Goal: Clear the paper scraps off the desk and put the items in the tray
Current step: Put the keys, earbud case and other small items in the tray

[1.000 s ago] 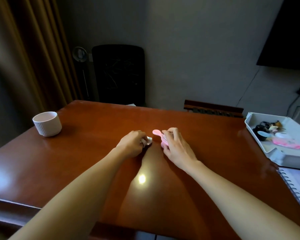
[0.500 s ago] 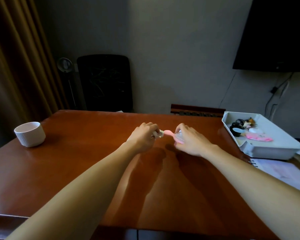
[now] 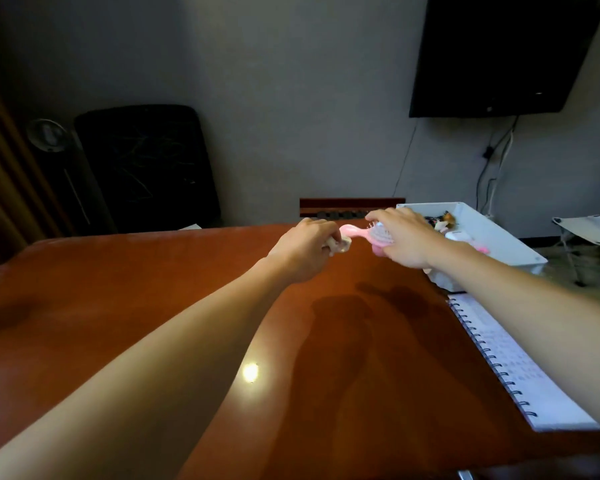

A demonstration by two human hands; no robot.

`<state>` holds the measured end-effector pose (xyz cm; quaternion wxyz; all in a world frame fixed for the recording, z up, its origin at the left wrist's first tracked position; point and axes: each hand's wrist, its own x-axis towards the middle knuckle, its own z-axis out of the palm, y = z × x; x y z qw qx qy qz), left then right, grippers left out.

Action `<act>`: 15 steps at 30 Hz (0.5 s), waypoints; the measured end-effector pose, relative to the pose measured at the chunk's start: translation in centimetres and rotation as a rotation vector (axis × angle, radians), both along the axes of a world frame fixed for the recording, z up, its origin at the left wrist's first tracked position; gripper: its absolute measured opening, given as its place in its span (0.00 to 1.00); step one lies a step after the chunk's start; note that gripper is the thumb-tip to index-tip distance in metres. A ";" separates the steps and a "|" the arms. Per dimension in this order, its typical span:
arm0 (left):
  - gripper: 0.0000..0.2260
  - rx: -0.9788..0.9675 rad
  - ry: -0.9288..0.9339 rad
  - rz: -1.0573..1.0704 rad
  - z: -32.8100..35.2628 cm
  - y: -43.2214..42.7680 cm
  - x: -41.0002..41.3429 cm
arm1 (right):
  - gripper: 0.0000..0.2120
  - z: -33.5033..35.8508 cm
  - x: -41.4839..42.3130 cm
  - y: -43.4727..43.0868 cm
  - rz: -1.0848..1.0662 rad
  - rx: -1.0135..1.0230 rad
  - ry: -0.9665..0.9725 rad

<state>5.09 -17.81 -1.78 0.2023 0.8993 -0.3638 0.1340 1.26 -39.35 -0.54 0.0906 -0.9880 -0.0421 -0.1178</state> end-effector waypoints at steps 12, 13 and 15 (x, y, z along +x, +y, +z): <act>0.13 0.012 0.135 -0.069 0.7 -9.6 1.5 | 0.27 1.8 1.5 -10.7 -0.111 -0.030 0.100; 0.14 0.005 0.142 -0.084 0.6 -10.5 1.6 | 0.27 2.0 1.6 -11.7 -0.130 -0.040 0.124; 0.16 -0.004 0.161 -0.123 0.3 -12.3 1.8 | 0.27 2.1 1.8 -13.4 -0.155 -0.063 0.155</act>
